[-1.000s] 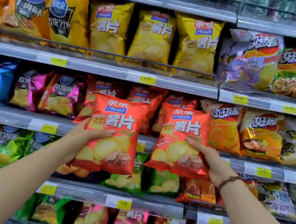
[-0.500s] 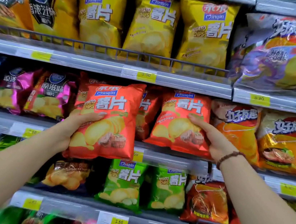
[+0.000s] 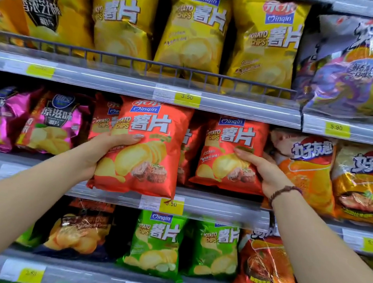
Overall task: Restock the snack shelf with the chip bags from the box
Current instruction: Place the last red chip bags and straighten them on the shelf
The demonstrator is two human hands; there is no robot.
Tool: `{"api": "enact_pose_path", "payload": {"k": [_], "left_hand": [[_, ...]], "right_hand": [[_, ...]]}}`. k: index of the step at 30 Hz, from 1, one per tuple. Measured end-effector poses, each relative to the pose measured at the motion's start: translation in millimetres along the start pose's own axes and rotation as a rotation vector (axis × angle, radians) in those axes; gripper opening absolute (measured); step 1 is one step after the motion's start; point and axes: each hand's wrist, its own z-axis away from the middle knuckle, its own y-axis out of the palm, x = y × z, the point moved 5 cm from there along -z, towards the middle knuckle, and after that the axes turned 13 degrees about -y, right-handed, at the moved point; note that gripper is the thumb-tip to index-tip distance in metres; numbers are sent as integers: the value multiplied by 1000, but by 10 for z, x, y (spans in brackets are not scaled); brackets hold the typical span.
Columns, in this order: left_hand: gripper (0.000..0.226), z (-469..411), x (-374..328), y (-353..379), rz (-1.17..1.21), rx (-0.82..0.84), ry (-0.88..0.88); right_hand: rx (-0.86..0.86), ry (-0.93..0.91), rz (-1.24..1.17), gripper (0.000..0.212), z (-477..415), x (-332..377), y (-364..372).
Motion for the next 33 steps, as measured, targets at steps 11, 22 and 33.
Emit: {"api": "enact_pose_path", "payload": {"k": [11, 22, 33], "left_hand": [[93, -297, -84, -28, 44, -90, 55], [92, -520, -90, 75, 33, -162, 132], [90, -570, -124, 81, 7, -169, 127]], "right_hand": [[101, -64, 109, 60, 56, -137, 69], [173, -78, 515, 62, 214, -130, -39], [-282, -309, 1062, 73, 716, 101, 24]]}}
